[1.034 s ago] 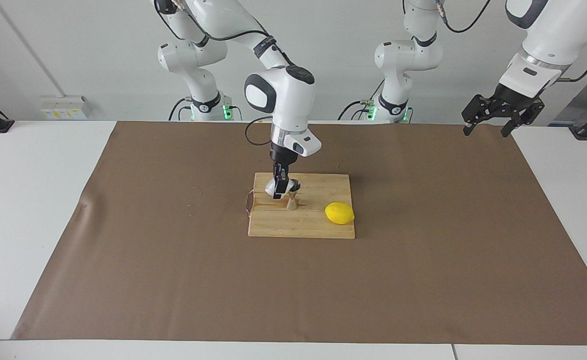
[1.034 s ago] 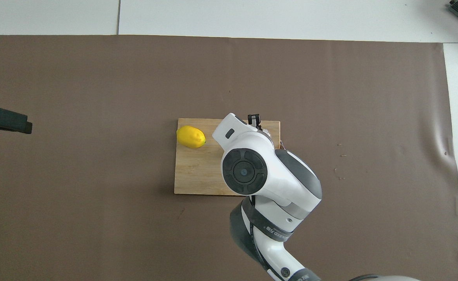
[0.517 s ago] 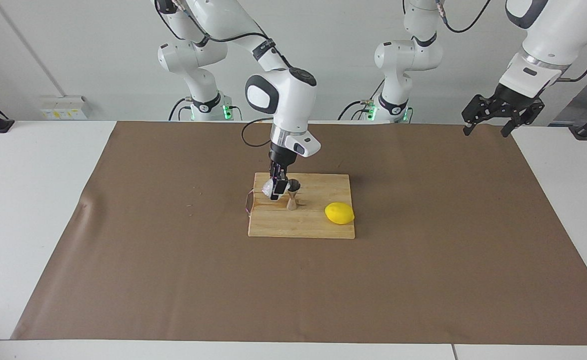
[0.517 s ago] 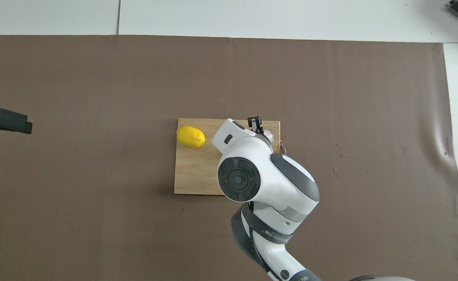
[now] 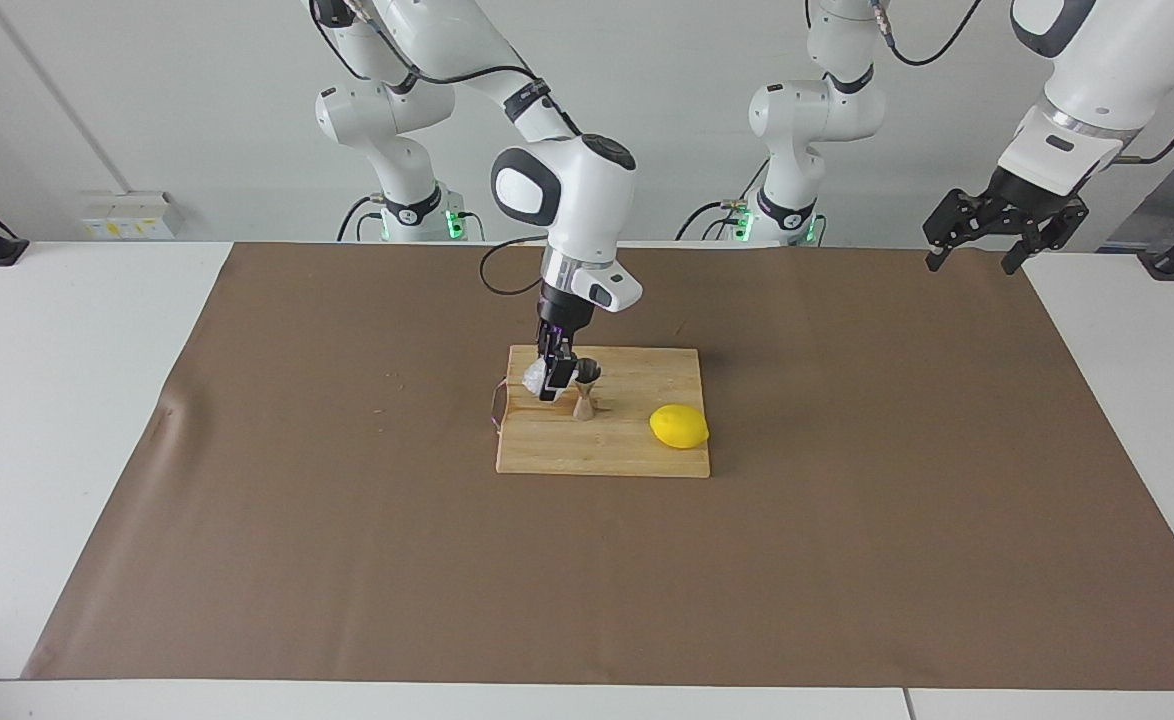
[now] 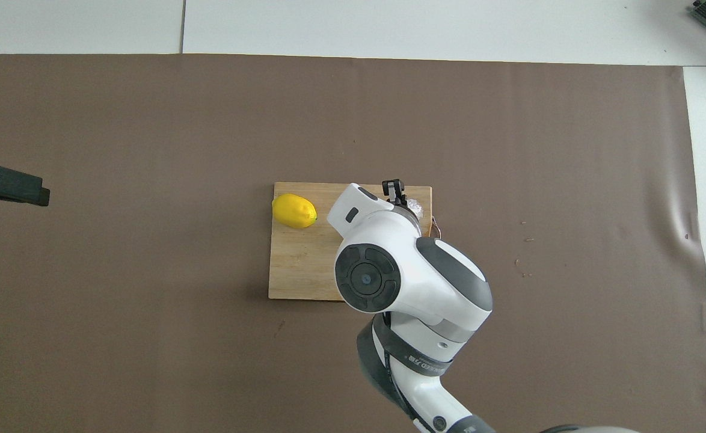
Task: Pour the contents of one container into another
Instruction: 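Hold the white cup tilted above the metal cup with the right gripper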
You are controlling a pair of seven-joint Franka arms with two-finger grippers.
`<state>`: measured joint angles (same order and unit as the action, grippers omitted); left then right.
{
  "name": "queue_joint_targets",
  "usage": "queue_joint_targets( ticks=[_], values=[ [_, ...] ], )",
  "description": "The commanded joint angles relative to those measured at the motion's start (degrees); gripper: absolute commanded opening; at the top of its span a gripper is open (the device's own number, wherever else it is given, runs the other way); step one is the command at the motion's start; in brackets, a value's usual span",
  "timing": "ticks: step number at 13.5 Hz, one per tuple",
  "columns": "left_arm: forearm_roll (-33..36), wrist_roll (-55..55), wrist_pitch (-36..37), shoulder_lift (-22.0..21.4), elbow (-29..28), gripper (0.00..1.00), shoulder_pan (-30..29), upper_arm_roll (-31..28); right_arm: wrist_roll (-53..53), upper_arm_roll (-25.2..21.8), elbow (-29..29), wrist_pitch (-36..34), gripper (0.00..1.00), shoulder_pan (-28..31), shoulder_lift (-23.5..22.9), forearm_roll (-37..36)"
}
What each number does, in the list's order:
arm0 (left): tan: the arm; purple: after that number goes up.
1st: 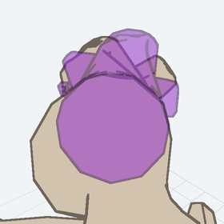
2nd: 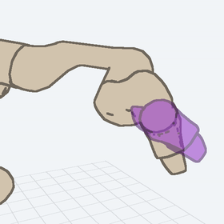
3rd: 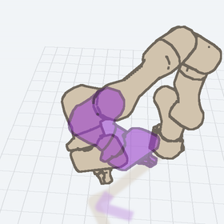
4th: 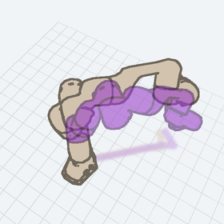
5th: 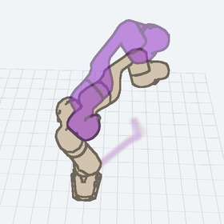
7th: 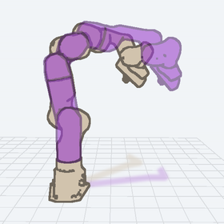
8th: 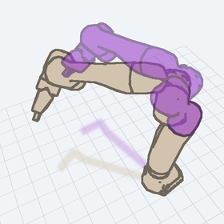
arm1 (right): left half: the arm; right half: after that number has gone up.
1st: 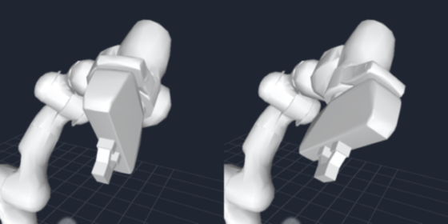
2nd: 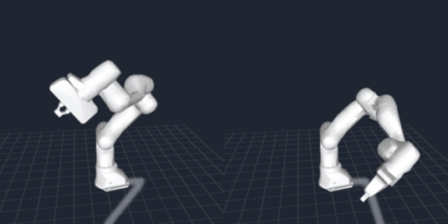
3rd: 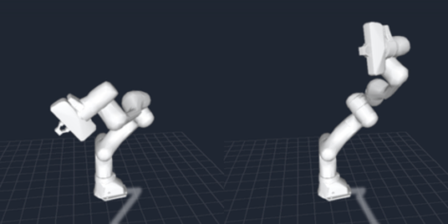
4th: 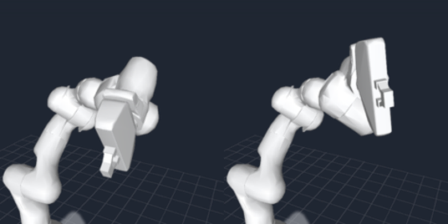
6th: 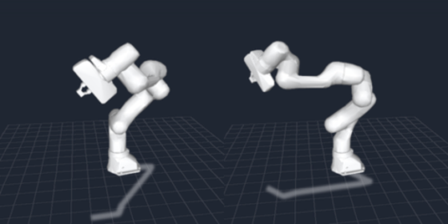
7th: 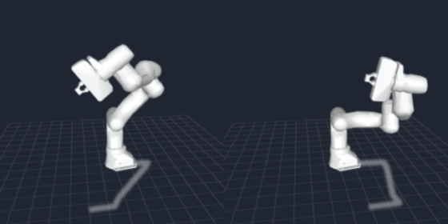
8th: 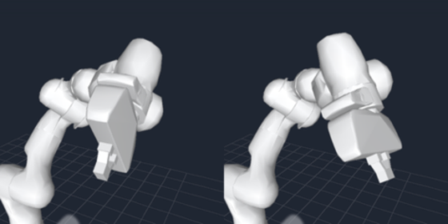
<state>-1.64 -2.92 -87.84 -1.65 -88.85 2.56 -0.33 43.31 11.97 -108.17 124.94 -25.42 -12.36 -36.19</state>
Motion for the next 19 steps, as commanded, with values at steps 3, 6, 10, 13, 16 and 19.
queue_joint_targets(
  ticks=[3, 6, 10, 13, 16, 19],
  values=[
    [-0.6, 0.7, -0.4, -0.4, -0.5, 1.00, 0.2, -0.2, -0.9, 0.1, -1.5, -0.3, 0.11, -0.4, 1.8, -3.3],
    [-0.6, 0.7, -0.4, -0.4, -0.5, 1.00, 0.2, -0.2, -1.0, 0.1, -1.6, -1.1, 0.11, -1.1, 2.1, -4.3],
    [-0.6, 0.7, -0.4, -0.4, -0.5, 1.00, 0.3, -0.2, -1.4, 0.1, -1.5, -1.4, 0.11, -1.1, 2.1, -4.5],
    [-0.6, 0.8, -0.5, -0.4, -0.5, 1.00, 0.3, -0.2, -1.5, 0.1, -1.5, -1.6, 0.11, -1.1, 2.2, -5.6],
    [-0.6, 0.8, -0.5, -0.4, -0.5, 1.00, 0.4, -0.2, -4.0, 0.1, -1.5, -1.6, 0.11, -1.1, 2.2, -7.1],
    [-0.6, 0.8, -0.5, -0.4, -0.5, 1.00, 0.4, -0.2, -4.4, 0.1, -1.6, -1.5, 0.11, -1.1, 2.2, -7.4]
  ],
)
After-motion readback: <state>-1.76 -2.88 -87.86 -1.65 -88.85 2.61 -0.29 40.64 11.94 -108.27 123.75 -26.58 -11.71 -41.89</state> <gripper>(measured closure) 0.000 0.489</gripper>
